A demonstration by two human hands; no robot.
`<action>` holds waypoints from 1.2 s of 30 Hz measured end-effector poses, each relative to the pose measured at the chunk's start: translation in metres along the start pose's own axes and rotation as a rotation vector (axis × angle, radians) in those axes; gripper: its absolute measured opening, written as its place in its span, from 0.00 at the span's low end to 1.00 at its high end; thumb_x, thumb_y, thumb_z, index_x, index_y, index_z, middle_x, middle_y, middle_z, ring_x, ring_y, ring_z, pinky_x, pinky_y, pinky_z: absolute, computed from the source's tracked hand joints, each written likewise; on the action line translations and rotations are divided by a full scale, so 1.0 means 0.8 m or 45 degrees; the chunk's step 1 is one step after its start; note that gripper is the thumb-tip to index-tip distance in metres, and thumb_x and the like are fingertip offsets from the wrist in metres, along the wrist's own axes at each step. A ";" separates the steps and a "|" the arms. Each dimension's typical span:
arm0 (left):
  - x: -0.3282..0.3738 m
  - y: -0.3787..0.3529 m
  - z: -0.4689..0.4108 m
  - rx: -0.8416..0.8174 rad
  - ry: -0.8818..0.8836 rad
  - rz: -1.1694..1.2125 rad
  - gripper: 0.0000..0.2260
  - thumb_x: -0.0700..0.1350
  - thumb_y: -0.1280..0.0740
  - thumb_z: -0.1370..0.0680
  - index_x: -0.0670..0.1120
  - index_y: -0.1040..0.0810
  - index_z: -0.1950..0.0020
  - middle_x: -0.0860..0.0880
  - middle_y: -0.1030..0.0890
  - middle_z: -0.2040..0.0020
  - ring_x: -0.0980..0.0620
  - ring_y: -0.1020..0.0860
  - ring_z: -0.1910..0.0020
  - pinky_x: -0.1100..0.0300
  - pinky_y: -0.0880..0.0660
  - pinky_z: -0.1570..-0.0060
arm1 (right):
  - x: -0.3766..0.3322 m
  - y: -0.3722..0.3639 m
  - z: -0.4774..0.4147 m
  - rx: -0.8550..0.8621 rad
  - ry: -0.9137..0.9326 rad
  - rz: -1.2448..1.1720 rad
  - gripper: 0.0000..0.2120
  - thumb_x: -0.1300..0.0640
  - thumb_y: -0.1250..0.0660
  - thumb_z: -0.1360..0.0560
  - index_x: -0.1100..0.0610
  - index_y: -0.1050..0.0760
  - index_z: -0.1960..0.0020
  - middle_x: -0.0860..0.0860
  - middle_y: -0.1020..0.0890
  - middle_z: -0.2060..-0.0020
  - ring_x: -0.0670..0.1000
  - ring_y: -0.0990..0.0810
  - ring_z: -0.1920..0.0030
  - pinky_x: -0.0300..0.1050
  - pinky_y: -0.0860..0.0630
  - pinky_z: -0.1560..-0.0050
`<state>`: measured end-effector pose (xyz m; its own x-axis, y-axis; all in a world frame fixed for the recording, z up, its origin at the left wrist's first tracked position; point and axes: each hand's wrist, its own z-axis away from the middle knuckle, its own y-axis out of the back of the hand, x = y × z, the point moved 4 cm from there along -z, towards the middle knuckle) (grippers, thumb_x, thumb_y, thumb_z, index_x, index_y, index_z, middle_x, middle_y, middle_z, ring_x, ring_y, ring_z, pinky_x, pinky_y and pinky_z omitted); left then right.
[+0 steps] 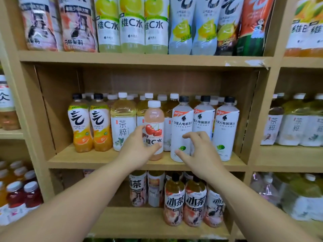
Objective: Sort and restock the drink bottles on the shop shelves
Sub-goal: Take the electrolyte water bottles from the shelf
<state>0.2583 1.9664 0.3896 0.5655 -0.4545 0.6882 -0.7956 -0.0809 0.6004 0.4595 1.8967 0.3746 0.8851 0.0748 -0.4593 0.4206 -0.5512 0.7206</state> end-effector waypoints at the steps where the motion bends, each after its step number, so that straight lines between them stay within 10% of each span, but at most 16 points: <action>1: -0.001 -0.006 -0.004 0.029 0.031 0.042 0.35 0.54 0.25 0.25 0.52 0.37 0.21 0.52 0.24 0.29 0.53 0.24 0.35 0.58 0.29 0.40 | 0.002 0.000 -0.004 -0.002 0.012 -0.010 0.25 0.40 0.29 0.24 0.42 0.31 0.31 0.45 0.33 0.35 0.46 0.26 0.45 0.42 0.27 0.46; 22: -0.089 0.039 0.007 0.307 -0.020 0.137 0.26 0.50 0.23 0.27 0.56 0.30 0.32 0.59 0.21 0.40 0.58 0.22 0.40 0.56 0.24 0.41 | -0.021 -0.049 -0.017 0.250 -0.094 -0.188 0.45 0.41 0.22 0.30 0.45 0.45 0.22 0.48 0.24 0.32 0.53 0.22 0.37 0.52 0.20 0.48; 28: -0.157 0.117 0.009 0.414 0.077 0.077 0.27 0.49 0.23 0.26 0.57 0.30 0.31 0.57 0.21 0.38 0.54 0.23 0.39 0.55 0.25 0.42 | -0.039 -0.067 -0.026 0.226 -0.213 -0.165 0.42 0.41 0.23 0.29 0.49 0.40 0.24 0.50 0.20 0.36 0.54 0.19 0.42 0.47 0.26 0.57; 36: -0.225 0.182 0.001 0.468 0.061 -0.064 0.25 0.48 0.24 0.26 0.52 0.29 0.32 0.50 0.21 0.39 0.47 0.24 0.39 0.53 0.28 0.47 | -0.096 -0.116 -0.026 0.120 -0.153 -0.300 0.36 0.40 0.23 0.29 0.46 0.34 0.26 0.44 0.21 0.35 0.49 0.21 0.38 0.49 0.21 0.45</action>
<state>0.0405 2.0355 0.3533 0.6084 -0.4004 0.6852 -0.7866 -0.4189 0.4536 0.3567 1.9593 0.3538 0.7329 0.1141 -0.6707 0.5864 -0.6058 0.5377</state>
